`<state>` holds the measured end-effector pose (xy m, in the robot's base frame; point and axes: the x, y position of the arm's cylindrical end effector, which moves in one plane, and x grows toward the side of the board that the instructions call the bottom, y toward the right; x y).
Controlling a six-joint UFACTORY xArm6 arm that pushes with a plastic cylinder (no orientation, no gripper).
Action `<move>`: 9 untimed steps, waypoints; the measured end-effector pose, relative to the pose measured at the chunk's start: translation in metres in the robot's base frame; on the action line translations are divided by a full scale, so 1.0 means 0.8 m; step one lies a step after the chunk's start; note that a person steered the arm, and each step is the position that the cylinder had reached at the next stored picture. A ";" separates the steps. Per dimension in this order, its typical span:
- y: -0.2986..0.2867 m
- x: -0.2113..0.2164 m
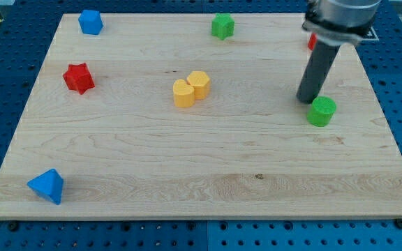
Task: Move the red circle slightly to the right of the green star
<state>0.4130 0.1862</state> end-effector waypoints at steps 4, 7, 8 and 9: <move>0.019 -0.074; 0.058 -0.119; 0.059 -0.133; 0.071 -0.145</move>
<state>0.2969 0.2433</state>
